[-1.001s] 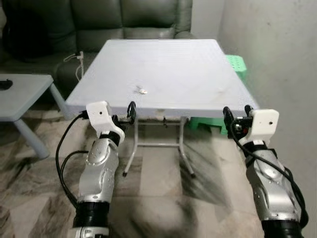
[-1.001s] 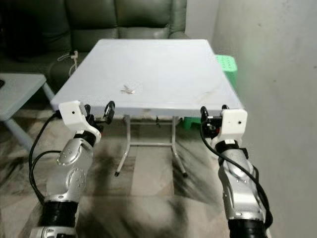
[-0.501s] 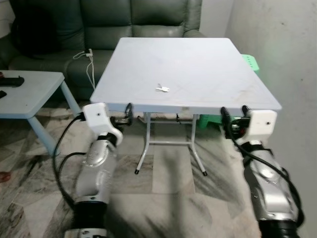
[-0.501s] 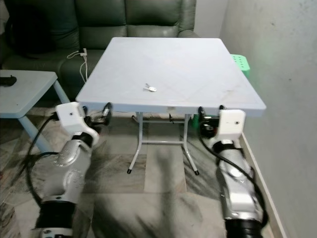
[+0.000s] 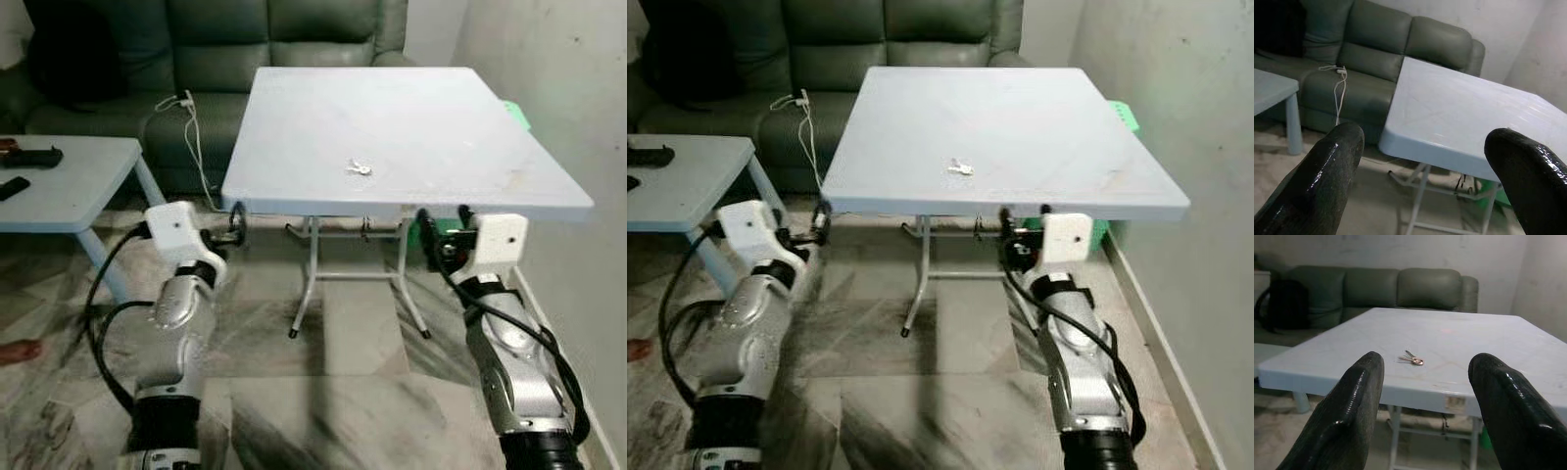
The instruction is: Hang keys on a hook
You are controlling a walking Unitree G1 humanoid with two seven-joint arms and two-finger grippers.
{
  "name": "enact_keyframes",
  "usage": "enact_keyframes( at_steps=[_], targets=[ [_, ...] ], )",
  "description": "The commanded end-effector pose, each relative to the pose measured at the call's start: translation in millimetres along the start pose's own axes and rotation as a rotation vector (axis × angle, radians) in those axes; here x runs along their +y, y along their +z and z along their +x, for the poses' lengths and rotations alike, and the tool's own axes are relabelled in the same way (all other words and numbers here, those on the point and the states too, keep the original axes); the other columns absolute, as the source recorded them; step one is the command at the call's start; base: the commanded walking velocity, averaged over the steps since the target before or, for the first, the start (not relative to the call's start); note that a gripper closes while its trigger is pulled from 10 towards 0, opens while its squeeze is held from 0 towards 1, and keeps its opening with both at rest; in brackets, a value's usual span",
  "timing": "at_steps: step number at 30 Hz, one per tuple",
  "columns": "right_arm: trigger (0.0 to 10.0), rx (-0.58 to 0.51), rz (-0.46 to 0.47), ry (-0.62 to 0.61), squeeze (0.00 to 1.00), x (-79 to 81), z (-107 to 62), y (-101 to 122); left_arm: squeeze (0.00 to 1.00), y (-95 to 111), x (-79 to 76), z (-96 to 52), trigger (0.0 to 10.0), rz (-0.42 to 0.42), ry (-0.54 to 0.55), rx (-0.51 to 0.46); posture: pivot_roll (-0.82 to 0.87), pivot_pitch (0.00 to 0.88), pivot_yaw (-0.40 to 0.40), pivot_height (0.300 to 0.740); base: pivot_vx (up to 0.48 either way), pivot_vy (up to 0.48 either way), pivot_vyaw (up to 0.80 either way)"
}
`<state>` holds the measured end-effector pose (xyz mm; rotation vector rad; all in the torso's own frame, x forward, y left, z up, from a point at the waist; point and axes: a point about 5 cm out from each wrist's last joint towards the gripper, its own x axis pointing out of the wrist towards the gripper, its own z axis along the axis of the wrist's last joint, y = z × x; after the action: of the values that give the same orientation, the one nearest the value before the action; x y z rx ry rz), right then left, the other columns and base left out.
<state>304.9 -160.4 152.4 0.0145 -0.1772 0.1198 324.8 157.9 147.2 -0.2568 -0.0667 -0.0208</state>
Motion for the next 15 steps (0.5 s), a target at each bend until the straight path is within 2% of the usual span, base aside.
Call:
enact_keyframes(
  at_steps=[1, 15],
  targets=[
    [10.0, 0.002, -0.007, -0.032, 0.00, -9.7, -1.7, 1.1, 0.00, 0.1, -9.0, 2.2, 10.0, -0.012, -0.014, 0.006, -0.01, 0.016, -0.034, 0.740, 0.000, 0.000, 0.00],
    [10.0, 0.005, -0.006, -0.036, 0.00, -11.5, -1.3, 1.4, 0.00, -4.4, -9.3, 2.5, 10.0, -0.033, -0.003, 0.040, -0.02, 0.018, -0.037, 0.740, 0.000, 0.000, 0.00]
  ],
)
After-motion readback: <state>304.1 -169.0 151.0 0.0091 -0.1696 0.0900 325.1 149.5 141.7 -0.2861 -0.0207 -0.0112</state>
